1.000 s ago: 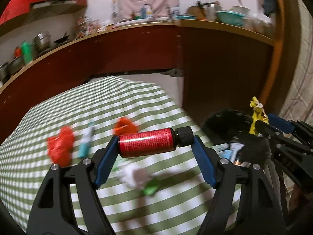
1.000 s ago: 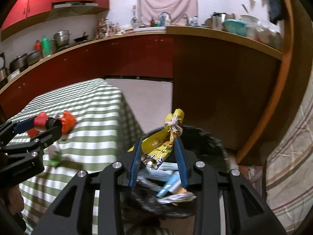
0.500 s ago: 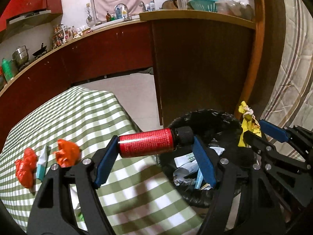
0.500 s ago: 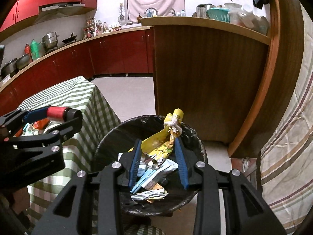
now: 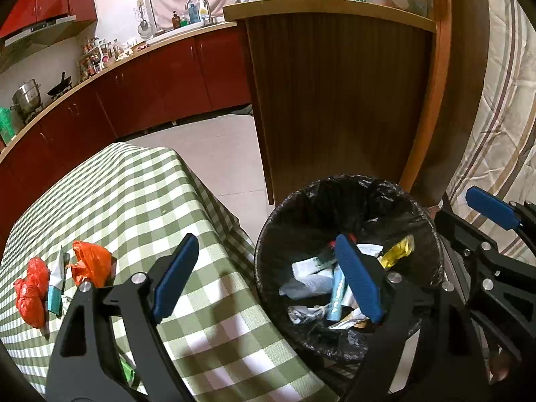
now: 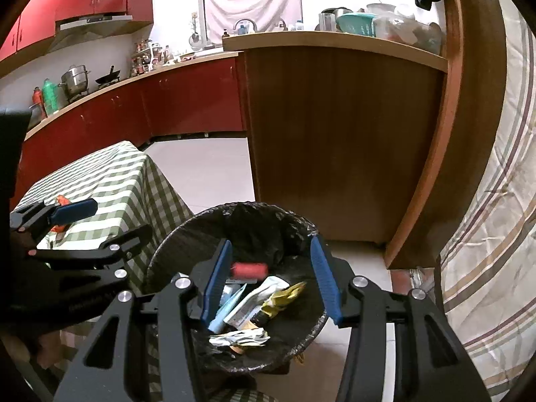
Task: Collect trash
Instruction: 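Carry the yellow wrapper and red can over the bin and release both, then move both tools back to the table toward the remaining items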
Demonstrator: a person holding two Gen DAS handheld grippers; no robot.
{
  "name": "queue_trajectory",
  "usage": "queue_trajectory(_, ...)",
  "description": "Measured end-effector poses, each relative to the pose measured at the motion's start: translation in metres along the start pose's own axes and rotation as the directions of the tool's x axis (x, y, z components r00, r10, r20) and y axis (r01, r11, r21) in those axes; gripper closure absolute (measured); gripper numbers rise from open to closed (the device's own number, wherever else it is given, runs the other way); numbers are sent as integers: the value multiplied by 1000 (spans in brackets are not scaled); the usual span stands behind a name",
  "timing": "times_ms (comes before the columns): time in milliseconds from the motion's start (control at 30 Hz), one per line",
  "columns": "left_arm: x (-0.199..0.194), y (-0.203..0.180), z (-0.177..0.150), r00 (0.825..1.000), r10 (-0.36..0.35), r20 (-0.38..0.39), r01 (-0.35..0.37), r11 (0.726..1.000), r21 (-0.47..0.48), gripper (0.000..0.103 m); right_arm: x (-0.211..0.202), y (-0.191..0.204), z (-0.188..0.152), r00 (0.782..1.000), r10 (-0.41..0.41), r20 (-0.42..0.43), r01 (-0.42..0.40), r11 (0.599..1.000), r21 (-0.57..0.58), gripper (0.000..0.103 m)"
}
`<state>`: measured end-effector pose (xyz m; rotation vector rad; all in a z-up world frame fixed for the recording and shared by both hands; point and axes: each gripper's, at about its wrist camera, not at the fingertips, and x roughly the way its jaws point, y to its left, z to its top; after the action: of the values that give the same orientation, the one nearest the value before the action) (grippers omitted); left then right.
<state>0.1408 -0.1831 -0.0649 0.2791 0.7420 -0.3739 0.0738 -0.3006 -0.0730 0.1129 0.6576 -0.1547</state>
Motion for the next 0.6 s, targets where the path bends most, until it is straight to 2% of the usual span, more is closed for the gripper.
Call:
queue_trajectory(367, -16, 19, -4, 999, 36, 17, -35, 999, -35, 21, -4, 9, 1, 1000, 16, -3, -16, 1000, 0, 54)
queue_trajectory(600, -43, 58, -19, 995, 95, 8, -94, 992, -80, 21, -8, 38, 4, 997, 78, -5, -78, 997, -27, 54)
